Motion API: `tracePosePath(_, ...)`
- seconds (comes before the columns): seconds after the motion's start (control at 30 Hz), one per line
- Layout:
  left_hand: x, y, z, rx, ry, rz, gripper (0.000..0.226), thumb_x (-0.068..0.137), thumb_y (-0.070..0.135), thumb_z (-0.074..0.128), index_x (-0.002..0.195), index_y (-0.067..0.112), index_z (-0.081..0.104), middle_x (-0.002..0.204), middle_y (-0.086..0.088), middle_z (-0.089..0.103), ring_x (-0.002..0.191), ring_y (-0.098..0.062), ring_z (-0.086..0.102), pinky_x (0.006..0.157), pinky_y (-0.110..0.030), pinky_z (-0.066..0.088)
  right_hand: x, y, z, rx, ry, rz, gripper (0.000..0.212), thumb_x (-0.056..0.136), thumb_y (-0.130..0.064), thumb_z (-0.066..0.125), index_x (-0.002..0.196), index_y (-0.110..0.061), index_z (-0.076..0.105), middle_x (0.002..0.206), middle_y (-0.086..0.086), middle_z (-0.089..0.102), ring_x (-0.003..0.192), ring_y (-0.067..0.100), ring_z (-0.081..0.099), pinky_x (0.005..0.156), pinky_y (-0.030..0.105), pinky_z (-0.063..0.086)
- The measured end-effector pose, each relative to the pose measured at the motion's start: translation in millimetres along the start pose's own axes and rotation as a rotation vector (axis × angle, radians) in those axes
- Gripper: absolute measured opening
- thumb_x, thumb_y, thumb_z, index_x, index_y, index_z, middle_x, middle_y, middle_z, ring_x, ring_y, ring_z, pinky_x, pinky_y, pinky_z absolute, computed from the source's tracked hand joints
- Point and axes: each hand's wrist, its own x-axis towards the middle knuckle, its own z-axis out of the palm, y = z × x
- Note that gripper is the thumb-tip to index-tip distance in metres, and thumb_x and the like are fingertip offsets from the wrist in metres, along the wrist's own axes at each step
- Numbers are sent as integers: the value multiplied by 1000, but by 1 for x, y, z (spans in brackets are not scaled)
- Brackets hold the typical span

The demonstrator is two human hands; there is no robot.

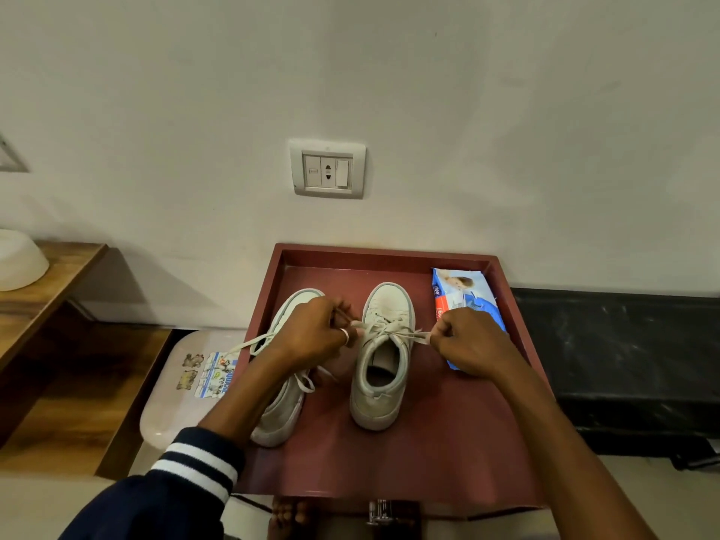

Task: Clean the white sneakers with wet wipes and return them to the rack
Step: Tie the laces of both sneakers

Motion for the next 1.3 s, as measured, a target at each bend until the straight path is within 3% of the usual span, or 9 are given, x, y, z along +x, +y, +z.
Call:
tracePosePath(0.1, 5, 0, 6, 243, 49, 114, 12, 89, 17, 71, 96, 26, 74, 69, 17, 60, 65, -1, 59, 58, -12, 39, 1, -8, 1, 30, 3, -49, 14, 85, -26, 59, 73, -23, 66, 79, -9, 67, 79, 12, 61, 77, 40, 55)
tracePosePath(0.2, 8, 3, 13, 396, 83, 153, 5, 90, 28, 72, 91, 24, 74, 63, 17, 48, 67, -9, 57, 56, -19, 33, 2, -12, -1, 70, 23, -102, 10, 87, -26, 62, 86, -17, 68, 84, -6, 68, 80, 12, 61, 76, 36, 55)
tracePosePath(0.27, 9, 3, 13, 436, 105, 151, 17, 90, 38, 72, 79, 28, 63, 59, 17, 41, 60, -8, 50, 54, -23, 30, 2, -11, -1, 82, 8, -124, 12, 88, -28, 65, 89, -16, 68, 84, -4, 69, 80, 12, 62, 76, 35, 55)
tracePosePath(0.37, 9, 1, 14, 415, 205, 97, 28, 91, 41, 69, 73, 28, 53, 62, 10, 47, 66, -18, 51, 59, -26, 34, 4, -8, 1, 9, 1, -94, 11, 89, -30, 64, 84, -21, 69, 79, -6, 68, 77, 14, 62, 76, 37, 57)
tracePosePath(0.5, 3, 10, 21, 435, 300, -43, 16, 86, 27, 59, 81, 12, 64, 78, -6, 65, 79, -31, 63, 67, -33, 50, 4, -7, 2, -113, 6, -37, 14, 89, -29, 60, 80, -26, 70, 82, -4, 69, 82, 17, 64, 77, 40, 59)
tracePosePath(0.63, 1, 16, 19, 398, 249, -207, 24, 83, 20, 56, 62, 13, 45, 74, -10, 58, 82, -36, 62, 72, -34, 47, 3, -7, 3, -186, 29, 1, 13, 90, -27, 57, 85, -25, 69, 87, -2, 69, 85, 17, 63, 77, 38, 58)
tracePosePath(0.73, 2, 18, 19, 350, 233, -305, 28, 86, 17, 54, 61, 13, 41, 81, -16, 62, 82, -36, 59, 72, -33, 42, 4, -6, 5, -243, 87, 10, 12, 93, -27, 54, 92, -22, 66, 92, 0, 67, 87, 18, 63, 75, 35, 57)
tracePosePath(0.87, 7, 12, 17, 294, 195, -382, 28, 89, 19, 50, 61, 12, 48, 74, -10, 64, 77, -30, 60, 72, -33, 43, 7, -4, 9, -280, 139, 23, 11, 93, -25, 54, 95, -22, 64, 92, 1, 67, 85, 19, 63, 74, 37, 58)
tracePosePath(1.3, 3, 15, 17, 370, 160, -372, 30, 92, 20, 53, 63, 14, 46, 74, -8, 58, 74, -26, 56, 68, -31, 42, 14, 9, 25, -146, 112, 51, 12, 90, -30, 58, 86, -23, 66, 92, 0, 68, 88, 19, 64, 74, 35, 58)
